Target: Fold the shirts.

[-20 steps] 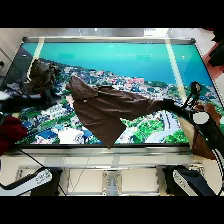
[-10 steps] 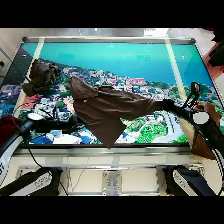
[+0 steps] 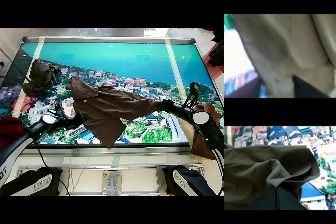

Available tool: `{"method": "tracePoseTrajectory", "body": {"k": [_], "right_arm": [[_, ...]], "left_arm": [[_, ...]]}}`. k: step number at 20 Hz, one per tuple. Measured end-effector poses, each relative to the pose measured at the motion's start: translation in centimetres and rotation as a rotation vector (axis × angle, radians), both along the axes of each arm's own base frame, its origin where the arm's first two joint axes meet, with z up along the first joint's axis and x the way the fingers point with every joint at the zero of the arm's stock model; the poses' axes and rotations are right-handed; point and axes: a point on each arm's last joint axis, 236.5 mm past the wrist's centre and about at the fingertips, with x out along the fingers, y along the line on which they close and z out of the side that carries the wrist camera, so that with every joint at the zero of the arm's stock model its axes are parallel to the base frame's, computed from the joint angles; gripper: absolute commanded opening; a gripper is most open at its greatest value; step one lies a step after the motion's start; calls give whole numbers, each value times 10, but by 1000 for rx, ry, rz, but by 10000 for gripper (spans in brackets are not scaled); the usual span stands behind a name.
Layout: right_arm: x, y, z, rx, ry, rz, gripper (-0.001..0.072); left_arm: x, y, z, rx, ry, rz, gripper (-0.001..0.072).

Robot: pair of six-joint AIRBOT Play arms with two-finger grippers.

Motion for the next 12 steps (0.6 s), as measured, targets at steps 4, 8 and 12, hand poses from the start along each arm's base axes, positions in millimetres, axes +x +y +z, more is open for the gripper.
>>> {"method": "tracePoseTrajectory", "body": {"k": [4, 8, 12], "right_arm": [[0, 0, 0, -9, -3, 9, 25], [1, 0, 6, -17, -18, 15, 25], [5, -10, 70, -98, -155, 32, 25]], "left_arm": [[12, 0, 2, -40, -2, 92, 17], [31, -20, 35, -166, -47, 121, 17], [73, -24, 149, -261, -347, 78, 16]]}}
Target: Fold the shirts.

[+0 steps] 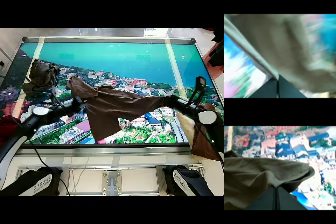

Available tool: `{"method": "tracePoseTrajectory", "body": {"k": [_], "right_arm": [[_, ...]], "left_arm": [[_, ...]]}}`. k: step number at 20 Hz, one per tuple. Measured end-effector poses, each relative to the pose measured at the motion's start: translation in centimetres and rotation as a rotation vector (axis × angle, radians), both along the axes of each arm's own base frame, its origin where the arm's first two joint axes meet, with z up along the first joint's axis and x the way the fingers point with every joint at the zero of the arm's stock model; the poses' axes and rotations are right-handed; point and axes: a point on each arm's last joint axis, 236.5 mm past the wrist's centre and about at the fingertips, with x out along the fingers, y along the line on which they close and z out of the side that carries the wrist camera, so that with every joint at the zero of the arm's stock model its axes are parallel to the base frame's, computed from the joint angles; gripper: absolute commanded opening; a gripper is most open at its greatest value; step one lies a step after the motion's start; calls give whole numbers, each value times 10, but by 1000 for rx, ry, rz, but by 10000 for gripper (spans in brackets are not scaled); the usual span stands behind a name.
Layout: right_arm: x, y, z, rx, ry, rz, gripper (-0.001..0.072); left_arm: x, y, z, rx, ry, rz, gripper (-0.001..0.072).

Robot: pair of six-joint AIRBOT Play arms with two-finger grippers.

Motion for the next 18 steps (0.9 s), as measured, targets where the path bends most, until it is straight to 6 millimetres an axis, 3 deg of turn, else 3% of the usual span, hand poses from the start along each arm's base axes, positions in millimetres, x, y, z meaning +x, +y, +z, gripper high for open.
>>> {"method": "tracePoseTrajectory", "body": {"k": [2, 4, 6, 9, 10, 12, 14, 16, 18], "right_arm": [[-9, -14, 59, -53, -105, -24, 24], [-34, -30, 128, -118, -229, -68, 23], [-74, -43, 200, -194, -375, -128, 24], [-142, -44, 299, -289, -605, -210, 23], [-160, -43, 321, -313, -655, -228, 23], [-181, -40, 352, -334, -730, -250, 23], [-170, -37, 352, -306, -701, -228, 24], [-132, -32, 328, -233, -600, -156, 24], [-83, -32, 286, -158, -471, -90, 24]], "left_arm": [[11, 21, 91, 11, -250, 31, 15], [-1, 52, 187, 54, -509, 96, 14], [-34, 76, 272, 113, -738, 164, 14], [-95, 81, 364, 216, -988, 185, 13], [-109, 80, 384, 252, -1044, 185, 14], [-125, 81, 411, 316, -1104, 194, 13], [-113, 81, 408, 357, -1068, 168, 13], [-79, 77, 380, 367, -961, 100, 13], [-31, 71, 336, 367, -832, 35, 13]]}}
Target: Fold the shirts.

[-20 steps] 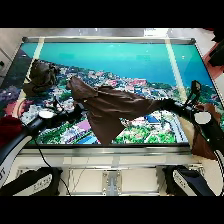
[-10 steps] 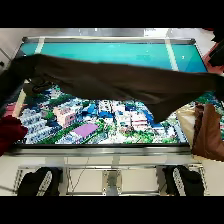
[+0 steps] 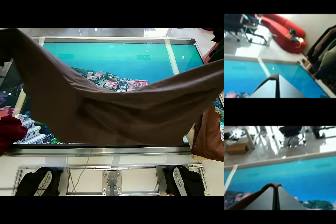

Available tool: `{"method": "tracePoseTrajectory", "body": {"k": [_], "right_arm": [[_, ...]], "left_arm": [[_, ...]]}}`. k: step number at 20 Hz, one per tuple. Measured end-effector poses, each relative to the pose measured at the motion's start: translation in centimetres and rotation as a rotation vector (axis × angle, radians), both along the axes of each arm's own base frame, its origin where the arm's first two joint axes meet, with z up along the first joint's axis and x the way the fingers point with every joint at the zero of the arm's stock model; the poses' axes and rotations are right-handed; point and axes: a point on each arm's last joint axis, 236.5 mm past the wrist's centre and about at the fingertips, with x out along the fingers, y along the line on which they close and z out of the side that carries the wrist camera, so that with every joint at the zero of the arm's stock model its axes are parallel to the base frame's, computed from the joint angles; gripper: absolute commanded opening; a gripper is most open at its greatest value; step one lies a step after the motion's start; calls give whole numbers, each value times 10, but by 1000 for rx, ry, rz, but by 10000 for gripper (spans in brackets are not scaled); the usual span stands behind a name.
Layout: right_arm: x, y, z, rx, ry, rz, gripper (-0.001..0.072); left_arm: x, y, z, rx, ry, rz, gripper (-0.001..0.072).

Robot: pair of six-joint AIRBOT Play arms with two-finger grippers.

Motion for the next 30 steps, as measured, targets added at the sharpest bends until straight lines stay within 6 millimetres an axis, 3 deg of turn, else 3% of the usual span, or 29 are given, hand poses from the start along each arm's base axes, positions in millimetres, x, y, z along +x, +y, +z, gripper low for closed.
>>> {"method": "tracePoseTrajectory", "body": {"k": [5, 8, 9, 10, 11, 12, 14, 16, 19, 21, 22, 24, 26, 28, 30], "right_arm": [[126, -9, -162, 182, 336, 73, 24], [184, -1, -257, 238, 447, 49, 27], [199, 4, -283, 247, 464, 35, 33], [214, 9, -302, 255, 463, 16, 80], [227, 13, -318, 255, 448, -10, 267], [238, 15, -328, 247, 421, -36, 411], [256, 10, -324, 226, 334, -92, 416], [264, -4, -298, 196, 237, -136, 410], [249, -41, -236, 133, 130, -171, 404], [218, -70, -205, 77, 142, -178, 404], [196, -85, -199, 53, 178, -190, 404], [149, -113, -203, 26, 275, -234, 405], [105, -129, -218, 32, 363, -280, 405], [71, -128, -235, 56, 429, -298, 406], [51, -120, -245, 90, 458, -294, 406]], "left_arm": [[137, -9, -155, 79, 293, 65, 13], [193, -9, -236, 87, 393, 134, 17], [207, -9, -256, 93, 413, 148, 84], [218, -9, -267, 89, 419, 163, 342], [227, -7, -271, 83, 412, 179, 526], [237, -5, -268, 74, 391, 197, 531], [253, 2, -242, 57, 328, 220, 530], [261, 18, -199, 40, 250, 245, 530], [245, 65, -125, 75, 147, 279, 509], [218, 103, -108, 161, 176, 288, 469], [202, 119, -116, 197, 236, 277, 464], [164, 149, -165, 229, 437, 245, 464], [129, 163, -224, 168, 613, 225, 464], [94, 159, -293, 67, 788, 201, 466], [60, 144, -351, -34, 933, 175, 465]]}}
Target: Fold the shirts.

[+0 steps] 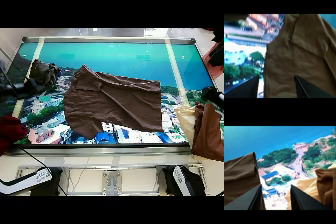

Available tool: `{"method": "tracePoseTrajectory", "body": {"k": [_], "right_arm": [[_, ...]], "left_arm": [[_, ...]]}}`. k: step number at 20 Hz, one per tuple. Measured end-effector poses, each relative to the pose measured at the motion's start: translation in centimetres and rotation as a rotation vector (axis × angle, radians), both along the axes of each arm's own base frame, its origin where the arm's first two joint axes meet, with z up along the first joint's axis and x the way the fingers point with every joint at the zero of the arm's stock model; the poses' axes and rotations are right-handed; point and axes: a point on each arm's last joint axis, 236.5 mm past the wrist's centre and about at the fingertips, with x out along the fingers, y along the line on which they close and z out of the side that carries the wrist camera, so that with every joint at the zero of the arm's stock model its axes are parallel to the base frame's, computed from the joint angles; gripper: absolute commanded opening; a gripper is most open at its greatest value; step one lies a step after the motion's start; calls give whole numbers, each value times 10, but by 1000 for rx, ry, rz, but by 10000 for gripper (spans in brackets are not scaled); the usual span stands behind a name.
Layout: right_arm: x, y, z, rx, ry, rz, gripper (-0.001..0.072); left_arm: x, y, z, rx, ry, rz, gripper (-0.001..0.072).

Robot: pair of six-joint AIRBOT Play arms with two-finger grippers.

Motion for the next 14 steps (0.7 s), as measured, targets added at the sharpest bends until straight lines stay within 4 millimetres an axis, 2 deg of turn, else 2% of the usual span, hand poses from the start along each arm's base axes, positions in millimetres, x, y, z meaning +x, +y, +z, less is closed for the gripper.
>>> {"method": "tracePoseTrajectory", "body": {"k": [2, 4, 7, 9, 14], "right_arm": [[-12, 12, -4, 42, 6, 11, 406], [-18, 23, -2, 74, -3, 28, 406], [-20, 36, 6, 122, -39, 49, 406], [-20, 43, 10, 147, -60, 60, 406], [-20, 54, 21, 185, -100, 77, 406]], "left_arm": [[-30, -18, -41, -88, 101, 12, 467], [-48, -30, -64, -126, 157, 11, 466], [-63, -41, -85, -132, 206, -2, 467], [-70, -53, -97, -107, 240, -50, 492], [-69, -72, -119, -30, 263, -99, 492]]}}
